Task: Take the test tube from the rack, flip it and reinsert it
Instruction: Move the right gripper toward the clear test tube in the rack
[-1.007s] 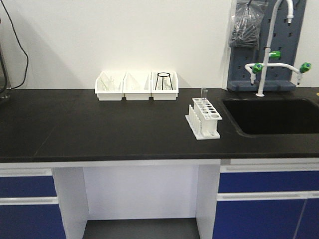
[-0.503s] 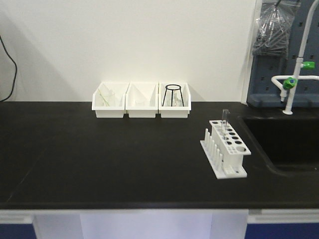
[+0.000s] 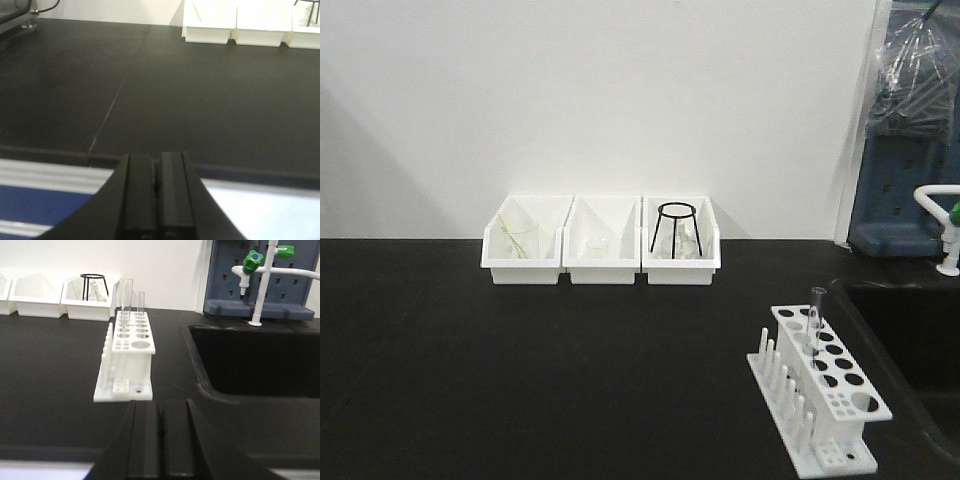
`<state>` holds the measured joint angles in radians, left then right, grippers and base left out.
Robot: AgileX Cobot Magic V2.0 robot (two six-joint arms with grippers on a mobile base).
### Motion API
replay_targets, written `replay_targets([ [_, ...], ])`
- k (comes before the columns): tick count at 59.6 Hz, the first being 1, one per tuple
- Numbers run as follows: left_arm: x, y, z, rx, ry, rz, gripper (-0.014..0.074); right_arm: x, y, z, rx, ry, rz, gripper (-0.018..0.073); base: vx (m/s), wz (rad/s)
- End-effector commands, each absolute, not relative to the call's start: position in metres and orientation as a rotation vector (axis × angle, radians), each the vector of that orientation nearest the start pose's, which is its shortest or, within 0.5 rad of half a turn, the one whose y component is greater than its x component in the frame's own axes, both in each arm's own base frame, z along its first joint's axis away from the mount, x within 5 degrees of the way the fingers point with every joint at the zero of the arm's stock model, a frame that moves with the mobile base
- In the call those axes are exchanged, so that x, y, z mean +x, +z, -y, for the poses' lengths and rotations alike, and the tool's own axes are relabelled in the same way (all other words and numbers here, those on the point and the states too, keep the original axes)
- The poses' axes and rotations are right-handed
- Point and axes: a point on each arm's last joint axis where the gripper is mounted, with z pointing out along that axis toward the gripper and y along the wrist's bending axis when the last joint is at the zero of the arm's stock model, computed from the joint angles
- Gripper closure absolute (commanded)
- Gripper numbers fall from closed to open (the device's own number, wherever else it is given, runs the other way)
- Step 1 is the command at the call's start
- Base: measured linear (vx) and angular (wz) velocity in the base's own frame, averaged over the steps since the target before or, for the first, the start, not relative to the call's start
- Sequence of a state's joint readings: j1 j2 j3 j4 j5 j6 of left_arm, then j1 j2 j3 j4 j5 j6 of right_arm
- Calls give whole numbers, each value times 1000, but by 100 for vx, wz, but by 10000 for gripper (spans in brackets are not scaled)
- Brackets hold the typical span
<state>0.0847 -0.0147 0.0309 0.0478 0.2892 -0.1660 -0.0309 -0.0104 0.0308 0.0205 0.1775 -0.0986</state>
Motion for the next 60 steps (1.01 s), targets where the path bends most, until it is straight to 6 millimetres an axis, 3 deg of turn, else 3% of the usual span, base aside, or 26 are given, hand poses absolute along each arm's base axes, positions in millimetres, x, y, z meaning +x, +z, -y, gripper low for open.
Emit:
replay_targets([
  [1, 55, 186, -5, -178, -25, -1681, 603, 56, 195, 2, -44, -99, -1591, 568, 39, 1],
  [30, 55, 186, -5, -178, -25, -1681, 603, 56, 195, 2, -44, -99, -1591, 568, 30, -4],
  [60, 55, 186, -5, -178, -25, -1681, 603, 56, 194, 2, -44, -99, -1595, 568, 5, -1],
])
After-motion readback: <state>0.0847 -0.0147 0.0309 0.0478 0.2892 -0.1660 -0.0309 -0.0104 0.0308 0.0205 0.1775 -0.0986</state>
